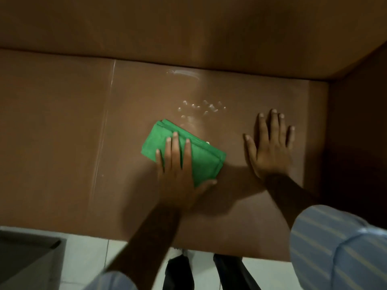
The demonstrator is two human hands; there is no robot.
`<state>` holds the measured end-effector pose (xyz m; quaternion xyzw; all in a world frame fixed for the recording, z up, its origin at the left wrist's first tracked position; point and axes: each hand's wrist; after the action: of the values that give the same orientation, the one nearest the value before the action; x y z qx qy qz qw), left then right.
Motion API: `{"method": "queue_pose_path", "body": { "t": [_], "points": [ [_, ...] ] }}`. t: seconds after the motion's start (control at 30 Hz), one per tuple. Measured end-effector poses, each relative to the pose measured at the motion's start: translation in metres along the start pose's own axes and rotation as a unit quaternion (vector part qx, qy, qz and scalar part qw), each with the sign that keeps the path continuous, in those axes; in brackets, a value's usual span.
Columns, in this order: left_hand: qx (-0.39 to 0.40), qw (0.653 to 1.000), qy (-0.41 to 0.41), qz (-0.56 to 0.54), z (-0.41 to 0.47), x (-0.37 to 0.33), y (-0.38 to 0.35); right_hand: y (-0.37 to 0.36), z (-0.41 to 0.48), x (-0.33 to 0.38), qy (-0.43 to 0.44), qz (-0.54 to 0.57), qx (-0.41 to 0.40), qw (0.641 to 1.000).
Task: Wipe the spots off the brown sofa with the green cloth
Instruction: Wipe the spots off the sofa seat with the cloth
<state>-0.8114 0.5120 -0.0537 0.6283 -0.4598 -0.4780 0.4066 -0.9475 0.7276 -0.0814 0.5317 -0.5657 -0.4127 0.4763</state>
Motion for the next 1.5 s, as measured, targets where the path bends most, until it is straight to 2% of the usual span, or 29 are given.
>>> {"method": "queue_pose_path", "body": {
  "t": [0.17, 0.33, 0.43, 0.6, 0.7, 0.8, 0.93, 1.0, 1.1, 1.17, 1.23, 1.33, 1.4, 1.5],
  "points": [
    [-0.030, 0.998, 0.053, 0.019, -0.002, 0.000, -0.019, -0.010, -0.001, -0.002, -0.008, 0.002, -0.026, 1.000],
    [-0.072, 0.973, 0.218, 0.019, 0.035, 0.041, -0.003, -0.015, 0.001, -0.002, -0.011, 0.005, -0.034, 0.999],
    [-0.110, 0.955, 0.277, -0.009, 0.082, 0.066, 0.005, -0.019, 0.002, -0.003, -0.012, -0.002, -0.046, 0.999],
    [-0.118, 0.934, 0.331, -0.064, 0.160, 0.061, 0.017, -0.021, 0.000, -0.004, -0.009, -0.006, -0.059, 0.998],
    [-0.131, 0.933, 0.327, -0.076, 0.175, 0.056, 0.020, -0.020, 0.000, -0.003, -0.010, -0.007, -0.063, 0.998],
    [-0.127, 0.952, 0.262, -0.096, 0.185, 0.041, 0.021, -0.020, -0.002, -0.003, -0.007, -0.003, -0.069, 0.998],
    [-0.076, 0.995, 0.023, -0.063, 0.192, -0.017, 0.014, -0.019, -0.001, -0.003, -0.005, -0.003, -0.065, 0.998],
    [-0.046, 0.992, -0.098, -0.064, 0.181, -0.033, 0.008, -0.017, -0.001, -0.004, -0.003, 0.007, -0.060, 0.998],
    [0.006, 0.967, -0.249, -0.050, 0.142, -0.018, 0.008, -0.012, 0.000, -0.006, 0.003, 0.026, -0.055, 0.998],
    [0.035, 0.948, -0.310, -0.059, 0.111, 0.008, 0.010, -0.010, 0.000, -0.009, 0.012, 0.036, -0.046, 0.998],
    [0.046, 0.945, -0.319, -0.057, 0.087, 0.036, 0.013, -0.009, 0.001, -0.013, 0.018, 0.032, -0.038, 0.999],
    [0.019, 0.969, -0.247, -0.028, 0.060, 0.065, 0.026, -0.009, 0.002, -0.015, 0.026, 0.024, -0.040, 0.999],
    [-0.024, 0.990, -0.126, -0.049, 0.051, 0.057, 0.029, -0.010, 0.002, -0.015, 0.025, 0.019, -0.044, 0.999],
    [-0.039, 0.997, 0.039, -0.049, 0.052, 0.019, 0.009, -0.011, -0.001, -0.014, 0.024, 0.013, -0.043, 0.999]
  ]
}}
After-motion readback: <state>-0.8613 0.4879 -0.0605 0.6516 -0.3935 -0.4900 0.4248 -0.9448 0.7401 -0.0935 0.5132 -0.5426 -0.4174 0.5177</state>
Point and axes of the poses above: each hand's wrist, its own z-axis towards the middle knuckle, its own y-axis out of the back of the hand, x = y × z, and after that the axes turned 10 degrees about -y, right-handed
